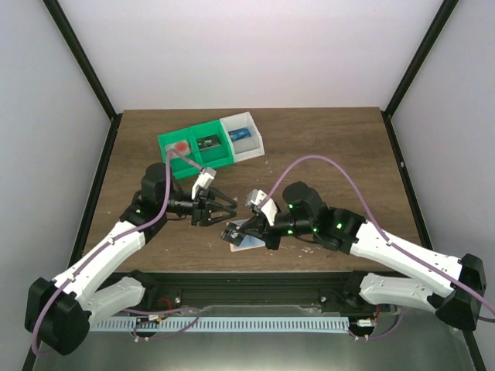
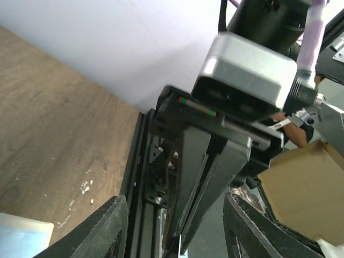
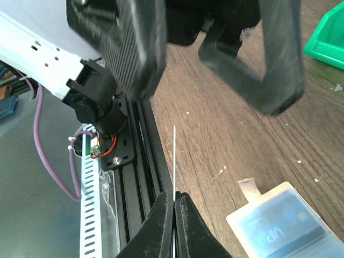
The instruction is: Take the credit cards out of the card holder
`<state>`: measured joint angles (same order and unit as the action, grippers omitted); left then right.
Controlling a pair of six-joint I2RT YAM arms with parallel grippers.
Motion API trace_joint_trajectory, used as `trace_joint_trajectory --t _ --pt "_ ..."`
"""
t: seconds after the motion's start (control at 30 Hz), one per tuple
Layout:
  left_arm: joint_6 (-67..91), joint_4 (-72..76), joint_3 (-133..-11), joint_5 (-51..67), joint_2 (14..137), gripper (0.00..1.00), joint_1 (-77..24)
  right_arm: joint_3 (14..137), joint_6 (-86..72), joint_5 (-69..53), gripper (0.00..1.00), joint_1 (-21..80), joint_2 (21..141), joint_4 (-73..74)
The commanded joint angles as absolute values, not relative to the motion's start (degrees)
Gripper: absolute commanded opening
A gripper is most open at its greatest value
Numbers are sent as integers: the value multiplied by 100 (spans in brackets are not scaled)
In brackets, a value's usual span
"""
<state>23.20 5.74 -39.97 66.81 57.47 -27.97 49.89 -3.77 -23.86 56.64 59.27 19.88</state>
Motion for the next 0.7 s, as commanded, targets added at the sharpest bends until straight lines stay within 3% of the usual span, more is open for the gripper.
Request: trace_joint_trajectory --t 0.0,0.1,0.2,0.27,0.33,0.43,0.5,0.67 --pt "2035 457 -4087 7143 5753 53 -2886 5375 -583 -2505 0 5560 5845 2142" --pt "1973 418 -4091 7274 5781 54 -3001 5430 -702 -2368 0 5493 5878 2218" --pt "1834 281 -4113 7153 5808 47 -3042 5415 -801 -2379 1 5434 5863 2181" --pt "1701 165 -4163 7052 5859 28 -3050 5405 -840 -2389 0 5432 5842 2146" --pt "1478 -73 -4265 6948 5912 2 -3050 5398 -884 -2295 1 5423 5823 2112" --pt "1459 -88 -4340 6899 5888 0 -3049 5390 -1006 -1916 1 5423 5780 2073" --pt "1630 61 -4344 6786 5809 0 -3041 5340 -1118 -1835 7 5422 5732 1958" --pt "1938 376 -4276 6849 5663 3 -3024 4865 -1256 -1940 0 5418 5445 1431"
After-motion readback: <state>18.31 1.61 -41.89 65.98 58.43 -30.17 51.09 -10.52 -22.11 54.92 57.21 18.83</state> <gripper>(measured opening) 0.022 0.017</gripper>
